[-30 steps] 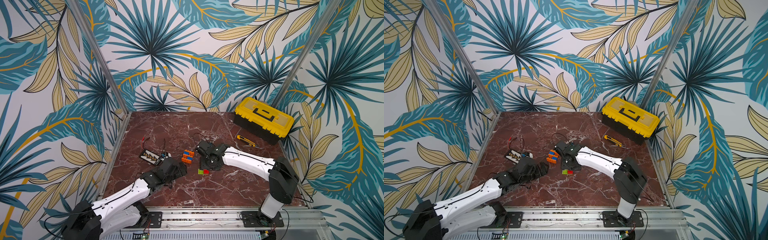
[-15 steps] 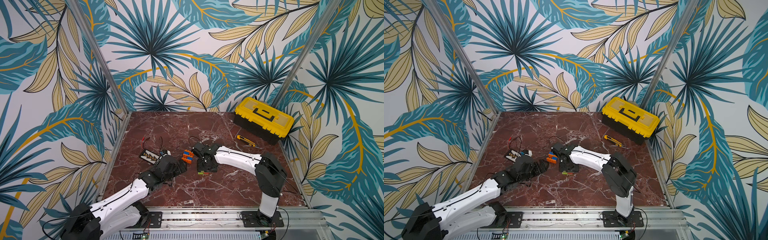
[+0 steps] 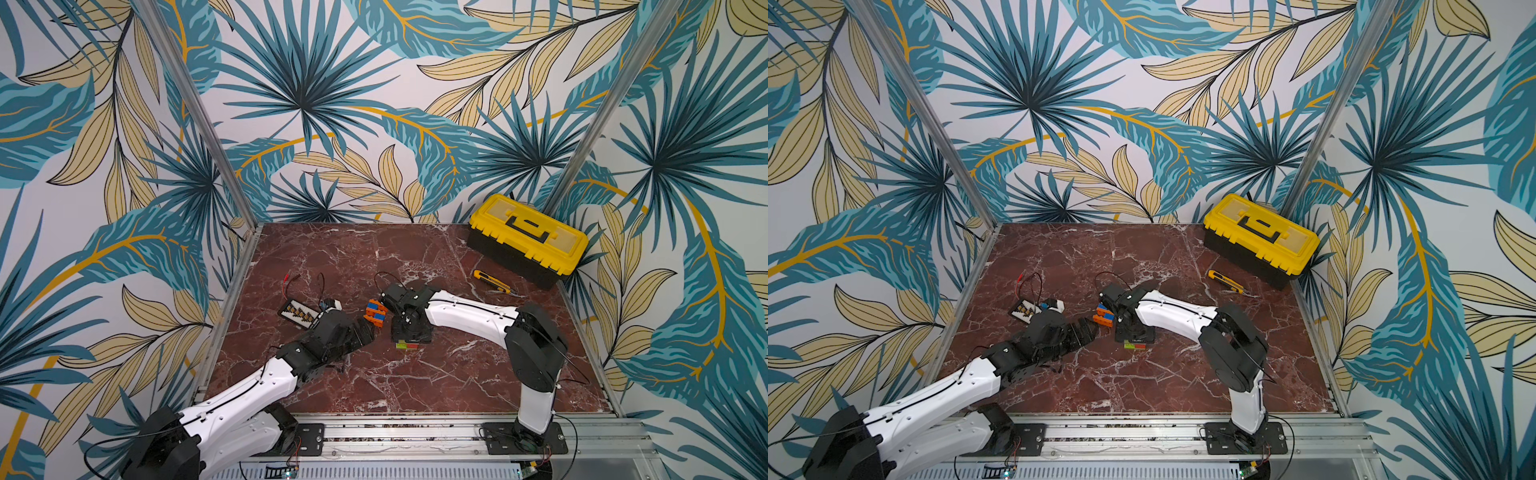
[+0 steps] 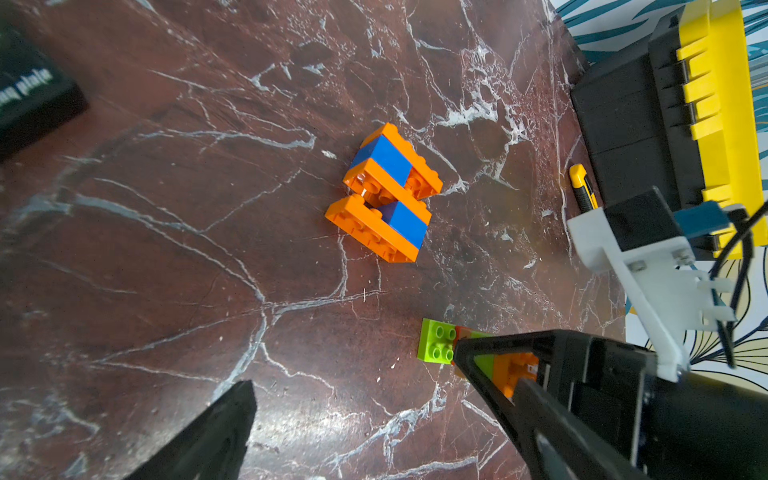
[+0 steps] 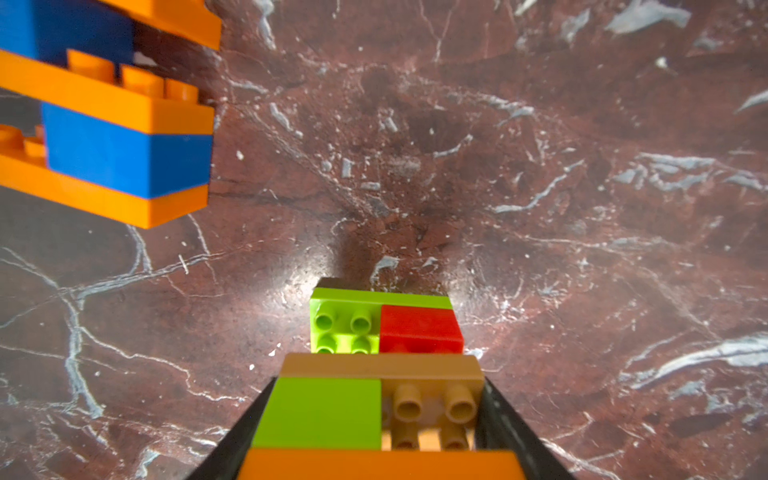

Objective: Assemble the number 5 with lego
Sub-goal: Assemble the lego brick with the lego brick.

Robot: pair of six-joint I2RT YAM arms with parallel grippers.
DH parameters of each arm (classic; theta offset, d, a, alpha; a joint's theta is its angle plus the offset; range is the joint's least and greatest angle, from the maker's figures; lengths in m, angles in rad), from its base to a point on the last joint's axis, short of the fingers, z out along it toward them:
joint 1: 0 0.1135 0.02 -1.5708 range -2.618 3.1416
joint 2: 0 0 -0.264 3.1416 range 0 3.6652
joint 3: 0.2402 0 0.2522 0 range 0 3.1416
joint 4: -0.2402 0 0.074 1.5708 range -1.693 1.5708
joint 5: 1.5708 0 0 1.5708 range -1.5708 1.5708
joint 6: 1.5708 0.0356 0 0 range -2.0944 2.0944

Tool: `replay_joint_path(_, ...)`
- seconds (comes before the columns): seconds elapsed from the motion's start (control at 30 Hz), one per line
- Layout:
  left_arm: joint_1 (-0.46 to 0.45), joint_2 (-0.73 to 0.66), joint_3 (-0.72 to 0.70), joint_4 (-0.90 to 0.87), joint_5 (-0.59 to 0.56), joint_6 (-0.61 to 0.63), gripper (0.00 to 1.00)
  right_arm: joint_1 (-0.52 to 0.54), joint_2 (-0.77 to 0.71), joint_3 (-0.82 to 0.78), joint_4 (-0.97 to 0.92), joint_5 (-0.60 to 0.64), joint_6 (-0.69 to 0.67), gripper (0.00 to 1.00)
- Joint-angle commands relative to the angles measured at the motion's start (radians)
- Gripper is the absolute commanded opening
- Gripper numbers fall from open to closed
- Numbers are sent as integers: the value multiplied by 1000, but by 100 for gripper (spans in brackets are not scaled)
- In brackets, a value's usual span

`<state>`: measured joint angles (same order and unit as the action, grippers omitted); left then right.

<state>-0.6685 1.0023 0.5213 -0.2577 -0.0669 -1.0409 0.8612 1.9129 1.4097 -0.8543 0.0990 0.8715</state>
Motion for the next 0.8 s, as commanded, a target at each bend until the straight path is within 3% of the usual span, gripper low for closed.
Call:
replay_joint_path(0.0,7,-11,-26,11,-10,-1,100,8,26,11,-36,-1,9,60)
replay_joint_path(0.77,6,-17,-27,2,-11,-9,100,25,81,22,-57,-11,-14,61)
